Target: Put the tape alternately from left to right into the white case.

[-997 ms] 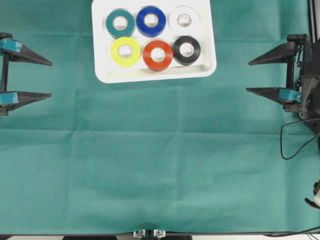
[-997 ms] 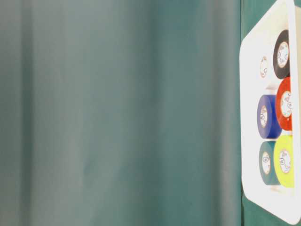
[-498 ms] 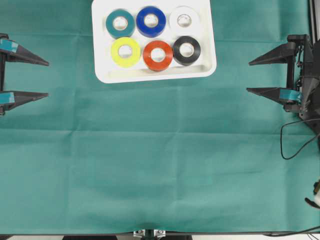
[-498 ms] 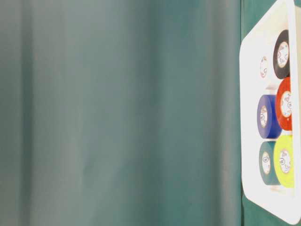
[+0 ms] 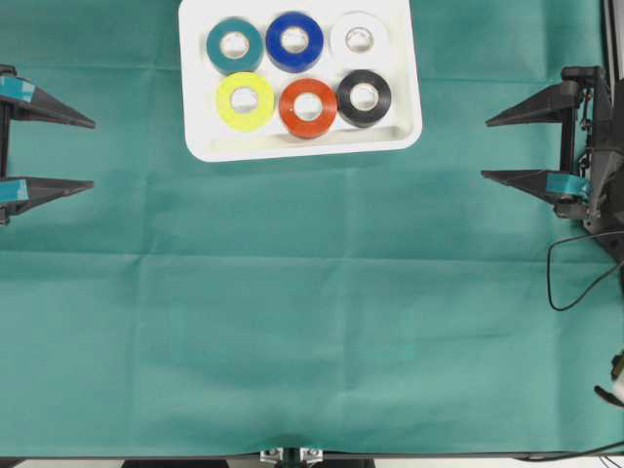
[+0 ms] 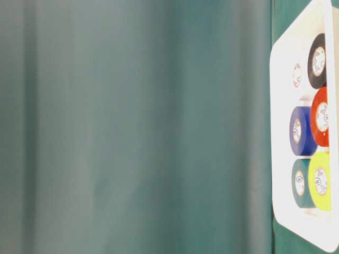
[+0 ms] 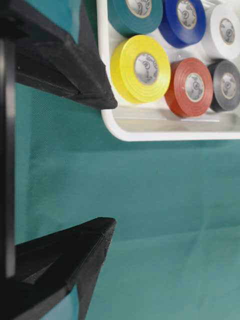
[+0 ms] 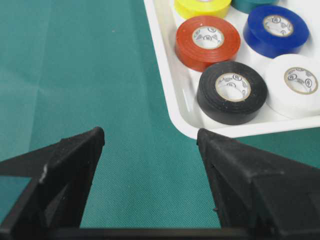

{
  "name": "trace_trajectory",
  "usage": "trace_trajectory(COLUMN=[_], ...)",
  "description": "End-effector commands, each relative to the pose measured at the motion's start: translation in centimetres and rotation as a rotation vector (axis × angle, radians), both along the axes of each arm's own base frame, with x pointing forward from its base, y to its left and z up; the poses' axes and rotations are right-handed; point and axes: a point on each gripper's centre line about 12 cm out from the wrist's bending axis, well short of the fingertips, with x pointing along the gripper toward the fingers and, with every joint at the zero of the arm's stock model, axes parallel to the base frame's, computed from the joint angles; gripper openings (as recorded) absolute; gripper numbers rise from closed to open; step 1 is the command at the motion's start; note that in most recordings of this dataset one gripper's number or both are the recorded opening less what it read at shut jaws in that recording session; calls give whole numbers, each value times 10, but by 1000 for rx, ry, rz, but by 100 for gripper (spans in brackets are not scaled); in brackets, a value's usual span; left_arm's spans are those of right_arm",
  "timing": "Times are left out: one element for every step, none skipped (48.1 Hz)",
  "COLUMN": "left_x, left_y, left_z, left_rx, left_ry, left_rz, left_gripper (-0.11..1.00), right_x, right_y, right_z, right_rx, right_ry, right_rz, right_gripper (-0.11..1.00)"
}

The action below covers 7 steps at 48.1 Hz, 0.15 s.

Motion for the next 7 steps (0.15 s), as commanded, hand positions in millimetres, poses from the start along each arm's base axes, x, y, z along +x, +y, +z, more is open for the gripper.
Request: trace_trajectory(left_x=[2, 2, 2, 2, 2, 2, 2], left_y=[1, 1, 1, 1, 1, 1, 1], left_z=[4, 4, 4, 4, 4, 4, 4], left_rx=[-3, -2, -1, -3, -3, -2, -2], left_ry=[-9, -11, -11, -9, -9, -11, -11], left_rz=[4, 4, 4, 4, 4, 4, 4], left_gripper=[54, 54, 54, 54, 54, 54, 54], right_x=[2, 2, 2, 2, 2, 2, 2], right_y=[0, 0, 0, 0, 0, 0, 0], right_z=[4, 4, 4, 4, 3, 4, 4], right_rx=[3, 3, 3, 3, 3, 3, 3], right_ry=[-10, -10, -9, -10, -9, -10, -10], right_rz=[3, 1, 0, 3, 3, 1, 3], right_gripper=[82, 82, 82, 82, 82, 82, 82])
